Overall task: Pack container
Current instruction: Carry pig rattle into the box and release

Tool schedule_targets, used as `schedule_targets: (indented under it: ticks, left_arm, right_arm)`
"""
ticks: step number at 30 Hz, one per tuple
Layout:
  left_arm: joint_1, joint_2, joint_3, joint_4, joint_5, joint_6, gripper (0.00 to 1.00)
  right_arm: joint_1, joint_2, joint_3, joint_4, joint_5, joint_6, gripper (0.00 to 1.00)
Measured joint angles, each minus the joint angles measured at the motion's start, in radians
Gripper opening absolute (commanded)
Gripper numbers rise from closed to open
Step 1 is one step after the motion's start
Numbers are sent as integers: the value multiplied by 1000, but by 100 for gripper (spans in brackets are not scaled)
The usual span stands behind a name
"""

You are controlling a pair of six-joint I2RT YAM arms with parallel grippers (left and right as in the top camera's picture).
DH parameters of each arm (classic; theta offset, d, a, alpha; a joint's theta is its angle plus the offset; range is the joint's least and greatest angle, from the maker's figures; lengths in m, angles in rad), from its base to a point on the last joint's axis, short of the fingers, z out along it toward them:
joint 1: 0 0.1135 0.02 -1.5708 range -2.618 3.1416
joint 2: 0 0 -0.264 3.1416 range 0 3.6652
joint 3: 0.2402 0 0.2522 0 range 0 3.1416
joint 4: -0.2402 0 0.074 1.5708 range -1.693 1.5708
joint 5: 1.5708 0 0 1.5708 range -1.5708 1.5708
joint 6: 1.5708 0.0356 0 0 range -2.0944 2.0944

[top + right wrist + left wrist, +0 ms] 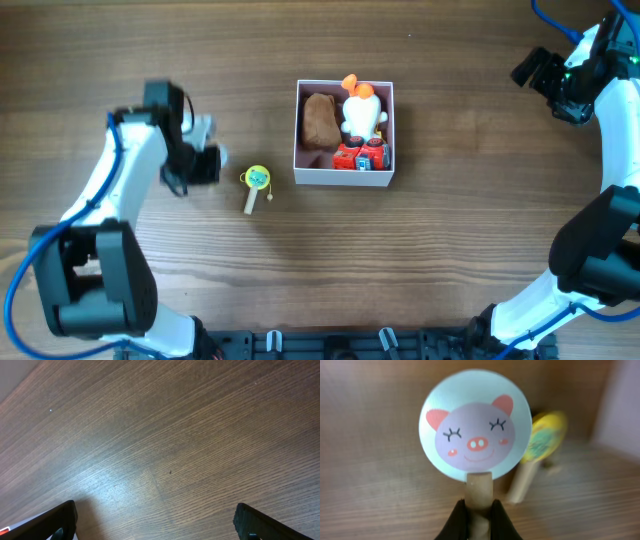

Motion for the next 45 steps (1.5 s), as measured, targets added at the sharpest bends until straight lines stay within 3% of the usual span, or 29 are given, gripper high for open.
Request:
schedule_targets:
  ticks: [6, 15, 16, 18, 22, 23, 24, 25, 30, 33, 39, 45]
  left_arm:
    - [-160, -88, 238, 2, 56, -2, 4]
    - [-469, -61, 244, 174, 48, 148, 4]
    - [-501, -51, 244, 184, 35, 173, 7]
    - [-541, -23, 244, 196, 19, 219, 27]
    - [-557, 71, 244, 216, -8, 268, 33]
    - [-555, 104, 244, 217, -19, 272, 39]
    - [-554, 137, 244, 216, -30, 279, 47]
    - [-551, 164, 244, 214, -40, 281, 74]
    - [-543, 200, 242, 215, -86, 284, 84]
    - [-541, 189, 264, 199, -139, 244, 100]
    - [-522, 77, 320, 106, -171, 129, 100]
    - [-485, -62, 350, -108, -158, 70, 95]
  right_arm:
    - [0, 0, 0, 0, 0, 0, 100]
    - [0, 0, 0, 0, 0, 0, 100]
    - [0, 0, 0, 0, 0, 0, 100]
    - [0, 0, 0, 0, 0, 0, 100]
    - [0, 0, 0, 0, 0, 0, 100]
    - [0, 0, 0, 0, 0, 0, 100]
    - [0, 0, 0, 0, 0, 0, 100]
    - [0, 0, 0, 0, 0, 0, 100]
    - [0, 0, 0, 0, 0, 0, 100]
    - [0, 0, 0, 0, 0, 0, 100]
    - [0, 0, 0, 0, 0, 0, 100]
    - [0, 0, 0, 0, 0, 0, 100]
